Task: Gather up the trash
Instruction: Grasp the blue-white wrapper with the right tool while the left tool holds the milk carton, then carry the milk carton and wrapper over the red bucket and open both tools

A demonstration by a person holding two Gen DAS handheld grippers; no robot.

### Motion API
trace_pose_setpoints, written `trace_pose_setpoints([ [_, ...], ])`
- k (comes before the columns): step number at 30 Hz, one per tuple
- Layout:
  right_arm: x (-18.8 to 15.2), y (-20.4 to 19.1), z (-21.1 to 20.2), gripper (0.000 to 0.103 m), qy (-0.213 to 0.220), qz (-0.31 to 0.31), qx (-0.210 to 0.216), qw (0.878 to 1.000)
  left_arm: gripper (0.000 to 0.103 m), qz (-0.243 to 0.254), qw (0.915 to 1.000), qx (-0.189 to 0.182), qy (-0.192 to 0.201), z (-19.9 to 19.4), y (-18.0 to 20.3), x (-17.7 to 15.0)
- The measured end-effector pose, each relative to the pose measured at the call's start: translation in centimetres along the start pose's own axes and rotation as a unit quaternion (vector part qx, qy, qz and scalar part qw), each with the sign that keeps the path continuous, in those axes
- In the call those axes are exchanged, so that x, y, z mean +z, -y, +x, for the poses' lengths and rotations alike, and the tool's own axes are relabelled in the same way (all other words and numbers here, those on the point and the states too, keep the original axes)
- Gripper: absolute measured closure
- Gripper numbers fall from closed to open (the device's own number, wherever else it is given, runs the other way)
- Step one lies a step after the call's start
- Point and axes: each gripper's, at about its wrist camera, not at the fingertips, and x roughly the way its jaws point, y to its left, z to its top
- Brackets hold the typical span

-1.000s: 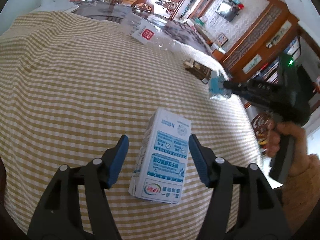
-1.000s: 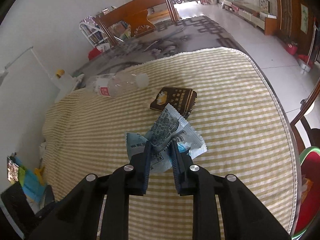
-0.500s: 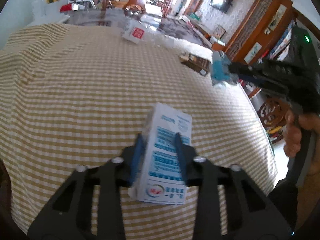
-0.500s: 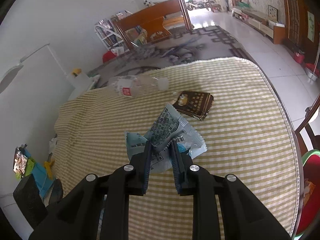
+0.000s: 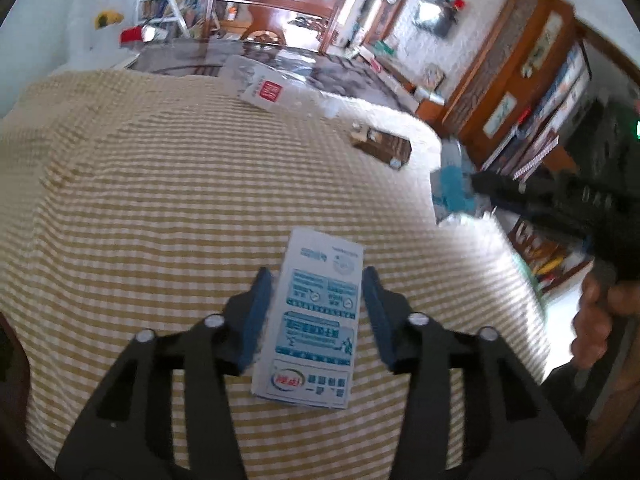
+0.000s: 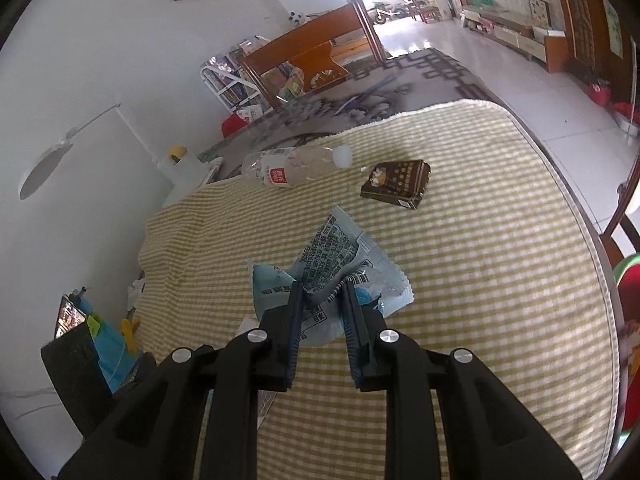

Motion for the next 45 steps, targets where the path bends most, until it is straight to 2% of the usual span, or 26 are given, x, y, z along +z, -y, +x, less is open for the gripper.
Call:
trace_pose_setpoints([
  [4, -0.2, 0.1, 0.0, 0.083, -0.001, 0.005, 0.002, 1.0, 0.05, 0.044, 0.9979, 0.04, -0.026, 1.7, 1.3, -0.8],
  [7, -0.3, 0.0, -0.1, 0.083, -0.001, 0.005, 0.003, 1.0, 0.05, 0.053, 0.9958, 0.053, -0.052, 3.1, 1.4, -1.4],
  [10, -0.2, 0.0, -0.2, 0.083, 0.001, 0.006, 0.007, 1.0, 0.052, 0.068, 0.9944, 0.062, -0.052, 3.3, 1.8, -1.8],
  [15, -0.3, 0.0, -1.7, 0.083, 0.008, 0.013, 0.032, 0.999, 0.052, 0.051, 0.9984, 0.023, 0.002, 0.8, 1.9, -1.2],
  [18, -0.7, 0.5, -4.3, 0.083, 0.021, 0.032, 0.073, 0.997, 0.052, 0.058, 0.9976, 0.011, 0.036, -1.4, 2.4, -0.9],
  [22, -1.6, 2.6, -9.9, 0.083, 0.059, 0.064, 0.13, 0.988, 0.052, 0.065, 0.9961, -0.04, 0.044, -2.9, 4.9, -0.3],
  [24, -2.2, 3.9, -12.6, 0.082, 0.086, 0.063, 0.115, 0.988, 0.052, 0.065, 0.9938, -0.08, 0.041, -2.9, 7.1, 0.0],
  [27, -3.5, 6.9, -16.7, 0.081, 0.134, 0.064, 0.034, 0.988, 0.052, 0.064, 0.9885, -0.135, 0.022, -1.8, 10.7, 0.7],
  [29, -4.7, 10.4, -18.7, 0.081, 0.158, 0.088, -0.035, 0.983, 0.052, 0.08, 0.9826, -0.168, 0.007, -0.7, 14.2, 1.6],
  [31, -5.7, 13.6, -19.5, 0.081, 0.163, 0.124, -0.065, 0.977, 0.052, 0.096, 0.9764, -0.193, -0.004, 0.2, 17.3, 2.4],
  [35, -7.9, 19.6, -20.3, 0.081, 0.169, 0.196, -0.1, 0.961, 0.052, 0.141, 0.9602, -0.238, -0.037, 2.8, 24.6, 4.0],
  [40, -9.5, 23.9, -20.7, 0.079, 0.174, 0.245, -0.128, 0.945, 0.052, 0.186, 0.9412, -0.266, -0.093, 7.0, 31.6, 4.2],
  [41, -9.7, 24.5, -20.6, 0.077, 0.176, 0.253, -0.135, 0.942, 0.052, 0.192, 0.9404, -0.263, -0.099, 7.6, 32.5, 4.0],
  [43, -10.3, 26.0, -20.7, 0.069, 0.178, 0.268, -0.147, 0.935, 0.039, 0.203, 0.9406, -0.252, -0.103, 8.9, 33.9, 3.8],
  [44, -10.5, 26.5, -20.7, 0.056, 0.177, 0.275, -0.154, 0.932, 0.017, 0.204, 0.9416, -0.248, -0.101, 9.3, 34.4, 3.7],
  [45, -10.5, 26.9, -20.6, 0.046, 0.177, 0.278, -0.159, 0.931, 0.01, 0.201, 0.9429, -0.248, -0.097, 9.4, 34.3, 3.5],
])
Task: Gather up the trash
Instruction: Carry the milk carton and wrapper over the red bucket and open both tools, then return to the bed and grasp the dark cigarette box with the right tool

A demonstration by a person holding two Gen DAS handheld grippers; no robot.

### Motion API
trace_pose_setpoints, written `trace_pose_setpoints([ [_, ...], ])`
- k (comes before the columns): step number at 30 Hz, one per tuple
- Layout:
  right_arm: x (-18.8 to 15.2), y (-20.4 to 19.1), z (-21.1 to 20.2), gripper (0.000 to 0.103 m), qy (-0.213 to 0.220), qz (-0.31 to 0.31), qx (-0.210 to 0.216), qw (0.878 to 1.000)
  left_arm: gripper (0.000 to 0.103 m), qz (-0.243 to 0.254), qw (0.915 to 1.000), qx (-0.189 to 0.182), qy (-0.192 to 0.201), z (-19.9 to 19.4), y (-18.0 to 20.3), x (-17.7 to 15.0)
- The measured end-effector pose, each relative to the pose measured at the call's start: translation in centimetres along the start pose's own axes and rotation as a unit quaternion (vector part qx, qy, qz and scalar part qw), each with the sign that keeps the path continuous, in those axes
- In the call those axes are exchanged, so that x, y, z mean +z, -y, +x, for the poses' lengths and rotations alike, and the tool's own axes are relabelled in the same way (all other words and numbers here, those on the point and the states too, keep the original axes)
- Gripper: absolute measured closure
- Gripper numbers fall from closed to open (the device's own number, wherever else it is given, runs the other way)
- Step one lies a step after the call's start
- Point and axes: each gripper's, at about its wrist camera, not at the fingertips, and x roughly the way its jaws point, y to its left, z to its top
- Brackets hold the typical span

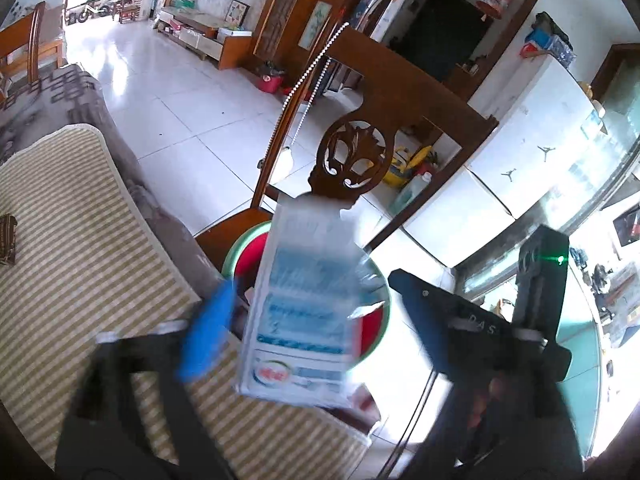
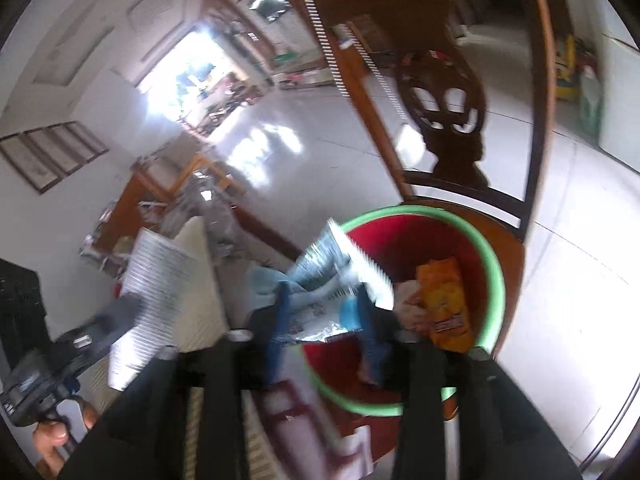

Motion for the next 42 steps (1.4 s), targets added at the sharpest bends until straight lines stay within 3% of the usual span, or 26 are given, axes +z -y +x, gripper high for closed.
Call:
trace_pose_setpoints([
  [3, -0.1, 1.0, 0.4, 0.041, 0.0, 0.006, -0.025, 1.0, 0.009, -0.016, 0.9998, -0.008, 0.009, 0.0, -1.2, -0.5],
  [7, -0.1, 1.2, 0.5, 0.039, 0.004, 0.005, -0.034, 0.999, 0.009, -0.07, 0.9974, 0.008, 0.014, -1.9, -4.8, -2.3],
  [9, 0.2, -0.2, 0.5, 0.039, 0.005, -0.023, -0.03, 0.999, 0.009, -0.098, 0.9947, 0.013, 0.025, -3.4, -6.4, -3.2],
  [12, 1.0, -5.1, 0.9, 0.039, -0.006, -0.118, -0.011, 0.993, 0.009, -0.121, 0.9905, 0.053, 0.036, -6.9, -9.9, -5.9],
  [14, 0.9, -9.8, 1.9, 0.037, -0.035, -0.2, 0.017, 0.979, 0.009, -0.126, 0.9868, 0.093, 0.041, -9.9, -12.4, -7.8],
  [15, 0.6, -12.4, 2.8, 0.031, -0.052, -0.242, 0.032, 0.968, 0.009, -0.127, 0.9847, 0.111, 0.042, -11.2, -13.4, -8.6],
  [17, -0.5, -18.0, 5.2, 0.029, -0.091, -0.323, 0.067, 0.94, 0.009, -0.132, 0.9788, 0.152, 0.038, -14.0, -15.8, -10.3],
  [18, -1.0, -19.6, 6.1, 0.029, -0.102, -0.342, 0.077, 0.931, 0.009, -0.133, 0.9762, 0.168, 0.035, -15.0, -16.9, -10.9],
  [19, -1.9, -22.8, 8.3, 0.029, -0.13, -0.375, 0.096, 0.913, 0.009, -0.129, 0.9725, 0.191, 0.033, -16.4, -18.2, -11.7],
  [21, -3.0, -26.4, 11.2, 0.03, -0.16, -0.41, 0.104, 0.892, 0.009, -0.132, 0.9628, 0.231, 0.047, -18.9, -20.4, -12.7],
  [23, -4.9, -31.0, 15.3, 0.03, -0.196, -0.456, 0.09, 0.863, 0.009, -0.167, 0.9505, 0.254, 0.064, -20.5, -22.3, -12.9],
  [28, -9.0, -38.0, 22.4, 0.03, -0.228, -0.522, 0.053, 0.82, 0.009, -0.243, 0.9397, 0.217, 0.105, -23.0, -25.4, -13.4],
  [30, -9.7, -39.0, 24.6, 0.03, -0.237, -0.539, 0.036, 0.807, 0.009, -0.269, 0.937, 0.189, 0.118, -23.5, -26.2, -13.4],
  [32, -11.1, -40.2, 26.5, 0.03, -0.245, -0.566, 0.012, 0.787, 0.009, -0.284, 0.9344, 0.173, 0.128, -24.2, -26.5, -13.9],
  [34, -11.8, -40.8, 27.7, 0.032, -0.238, -0.586, -0.02, 0.774, 0.009, -0.288, 0.932, 0.174, 0.135, -24.5, -26.5, -13.9],
  [36, -11.7, -41.0, 27.9, 0.059, -0.217, -0.591, -0.048, 0.776, 0.009, -0.287, 0.93, 0.185, 0.138, -24.8, -26.4, -13.8],
  [37, -11.2, -40.9, 27.5, 0.063, -0.225, -0.572, -0.038, 0.788, 0.009, -0.288, 0.9282, 0.191, 0.139, -25.0, -26.6, -13.9],
  [38, -10.8, -40.7, 27.1, 0.084, -0.236, -0.555, -0.027, 0.797, 0.009, -0.29, 0.9262, 0.195, 0.141, -25.2, -26.9, -14.0],
  [40, -10.5, -39.8, 26.2, 0.088, -0.256, -0.534, -0.016, 0.806, 0.009, -0.301, 0.9217, 0.2, 0.142, -25.3, -27.4, -14.2],
  [42, -11.1, -39.4, 25.3, 0.088, -0.25, -0.551, -0.023, 0.796, 0.009, -0.309, 0.9197, 0.198, 0.14, -24.9, -27.7, -14.3],
])
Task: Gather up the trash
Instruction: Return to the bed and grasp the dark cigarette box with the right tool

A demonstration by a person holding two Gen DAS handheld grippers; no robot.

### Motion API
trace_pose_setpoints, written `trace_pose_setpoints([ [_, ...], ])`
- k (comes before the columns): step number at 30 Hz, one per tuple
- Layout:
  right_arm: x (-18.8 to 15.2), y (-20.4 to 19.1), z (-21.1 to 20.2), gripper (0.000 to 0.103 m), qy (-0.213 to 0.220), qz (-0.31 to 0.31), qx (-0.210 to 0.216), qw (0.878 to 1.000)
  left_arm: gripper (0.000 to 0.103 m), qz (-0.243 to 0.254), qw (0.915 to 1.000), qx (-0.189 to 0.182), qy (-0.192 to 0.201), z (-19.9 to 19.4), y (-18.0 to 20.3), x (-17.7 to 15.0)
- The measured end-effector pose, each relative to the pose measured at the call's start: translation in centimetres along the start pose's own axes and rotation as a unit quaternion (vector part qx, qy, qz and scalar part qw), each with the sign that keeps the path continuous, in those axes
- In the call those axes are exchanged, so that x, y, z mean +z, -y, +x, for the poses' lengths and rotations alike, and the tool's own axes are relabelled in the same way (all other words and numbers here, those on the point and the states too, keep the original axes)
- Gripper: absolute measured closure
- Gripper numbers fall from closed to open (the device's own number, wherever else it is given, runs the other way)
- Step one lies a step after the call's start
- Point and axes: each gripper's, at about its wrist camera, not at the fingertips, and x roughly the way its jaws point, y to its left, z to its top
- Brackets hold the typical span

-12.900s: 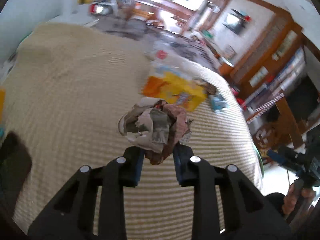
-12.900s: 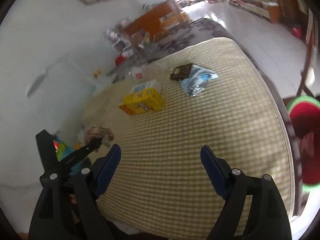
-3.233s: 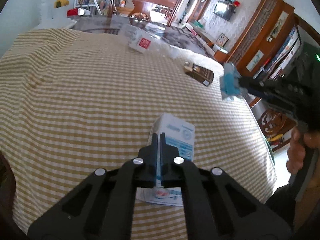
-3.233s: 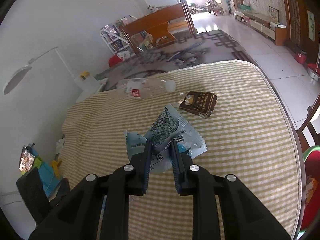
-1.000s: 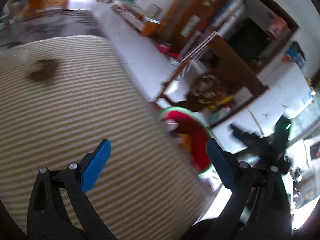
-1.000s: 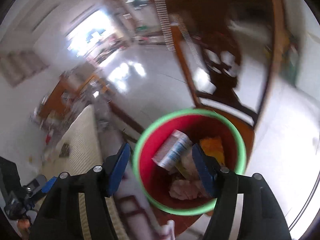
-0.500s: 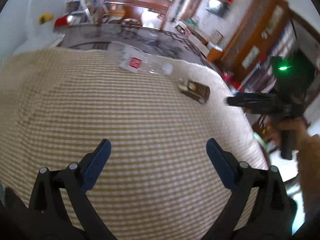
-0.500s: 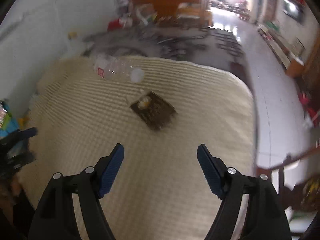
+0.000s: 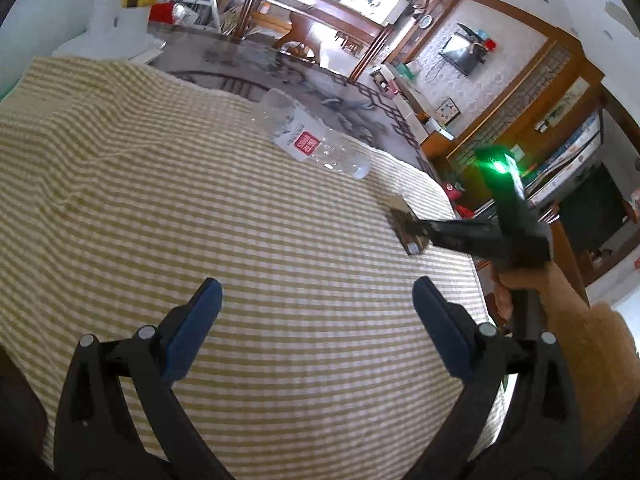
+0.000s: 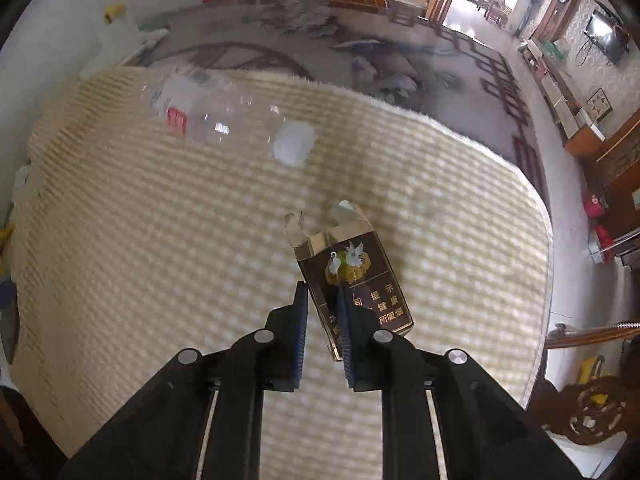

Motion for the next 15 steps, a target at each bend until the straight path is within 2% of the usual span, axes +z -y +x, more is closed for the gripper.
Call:
trace_pose_setpoints([
  [2, -0.5, 0.2, -0.5, 0.088, 0.011, 0.008, -0.001, 1.0, 0.009, -0.002, 1.0, 0.006, -0.001, 0.2, -0.1, -0.2],
  [6, -1.8, 0.6, -1.5, 0.091, 0.021, 0.053, 0.056, 0.997, 0.009, 0.002, 0.9999, 0.011, 0.0, 0.3, -0.1, -0.4],
  [8, -3.0, 0.0, -2.9, 0.093, 0.033, 0.065, 0.085, 0.994, 0.009, 0.012, 0.9996, 0.027, 0.004, 0.3, 0.0, -0.4],
  [10, -5.5, -0.3, -5.0, 0.094, 0.053, 0.107, 0.144, 0.982, 0.009, 0.012, 0.9995, 0.03, 0.007, 0.3, -0.2, -0.3],
  [12, -8.2, -0.6, -6.9, 0.094, 0.075, 0.144, 0.182, 0.97, 0.009, 0.023, 0.9989, 0.039, 0.012, 0.3, 0.0, -0.4],
  [15, -12.0, -2.0, -9.5, 0.094, 0.108, 0.153, 0.187, 0.964, 0.009, 0.07, 0.9943, 0.079, 0.015, 1.0, 1.0, -0.4],
])
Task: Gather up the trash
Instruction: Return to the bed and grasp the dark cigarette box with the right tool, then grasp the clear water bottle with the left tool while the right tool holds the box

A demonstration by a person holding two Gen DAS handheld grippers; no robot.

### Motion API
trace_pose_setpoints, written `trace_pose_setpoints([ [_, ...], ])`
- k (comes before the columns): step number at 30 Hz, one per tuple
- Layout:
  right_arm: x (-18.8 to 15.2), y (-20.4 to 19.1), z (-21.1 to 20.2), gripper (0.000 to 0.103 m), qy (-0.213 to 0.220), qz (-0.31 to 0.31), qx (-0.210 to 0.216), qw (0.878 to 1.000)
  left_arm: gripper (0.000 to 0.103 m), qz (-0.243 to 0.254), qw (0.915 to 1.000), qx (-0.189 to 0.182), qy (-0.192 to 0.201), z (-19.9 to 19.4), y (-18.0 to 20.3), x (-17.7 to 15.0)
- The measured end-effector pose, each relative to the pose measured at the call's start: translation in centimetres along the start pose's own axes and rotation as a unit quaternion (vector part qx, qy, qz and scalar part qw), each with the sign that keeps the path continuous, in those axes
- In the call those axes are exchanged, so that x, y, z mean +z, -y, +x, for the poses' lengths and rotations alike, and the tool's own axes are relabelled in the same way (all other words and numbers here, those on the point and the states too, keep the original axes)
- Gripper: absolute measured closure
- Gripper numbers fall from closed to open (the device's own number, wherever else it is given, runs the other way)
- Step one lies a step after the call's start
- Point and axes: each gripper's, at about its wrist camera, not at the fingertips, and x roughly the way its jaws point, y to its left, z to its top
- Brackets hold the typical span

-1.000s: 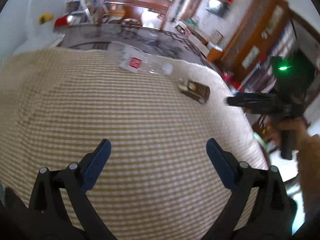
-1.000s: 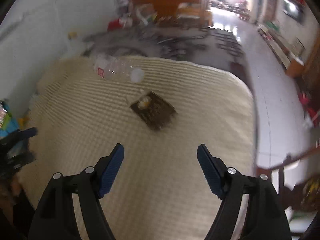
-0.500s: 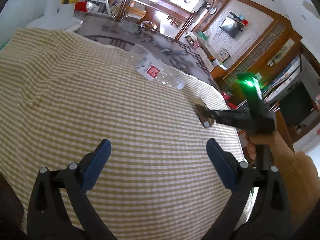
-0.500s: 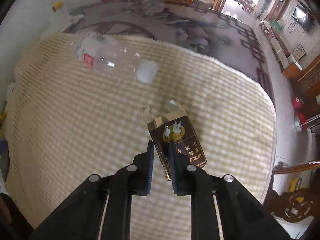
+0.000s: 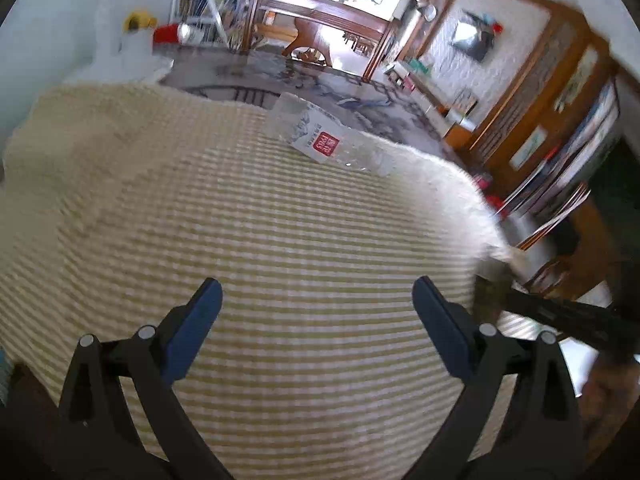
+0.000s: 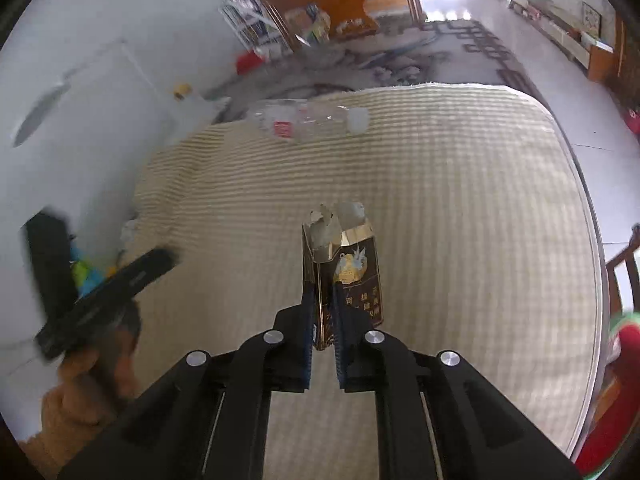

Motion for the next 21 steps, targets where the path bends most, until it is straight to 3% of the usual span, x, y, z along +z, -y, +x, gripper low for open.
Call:
trace_pose_setpoints([
  [3, -2.4, -0.4, -1.5, 0.094, 0.019, 0.014, 0.032, 0.999, 0.009, 0.09, 0.9953, 0.033, -0.008, 1.3, 2.2, 0.8],
  [6, -2.6, -0.1, -0.9, 0.094, 0.002, 0.022, 0.049, 0.999, 0.009, 0.202, 0.9769, 0.069, -0.011, 3.5, 4.8, 2.7],
  [9, -2.2, -0.5, -0.4, 0.094, -0.003, -0.003, 0.037, 0.999, 0.009, 0.326, 0.9392, 0.103, -0.036, 6.9, 7.1, 5.8],
  [11, -2.3, -0.5, 0.4, 0.094, -0.016, -0.003, 0.051, 0.999, 0.009, 0.401, 0.9052, 0.126, -0.064, 9.5, 8.3, 8.3],
  [12, -2.2, -0.5, 0.7, 0.094, -0.02, -0.003, 0.057, 0.998, 0.009, 0.423, 0.8931, 0.134, -0.077, 10.4, 8.6, 9.1],
  [15, -2.4, -0.8, 0.4, 0.094, -0.022, -0.008, 0.077, 0.997, 0.009, 0.494, 0.8435, 0.166, -0.132, 14.3, 9.4, 11.8],
  [19, -2.5, -0.7, 0.0, 0.094, -0.018, -0.003, 0.096, 0.995, 0.009, 0.515, 0.814, 0.192, -0.189, 18.6, 9.1, 13.2],
  [21, -2.6, -0.5, -0.5, 0.094, -0.009, 0.003, 0.105, 0.994, 0.009, 0.512, 0.8109, 0.195, -0.206, 20.2, 9.1, 13.3],
])
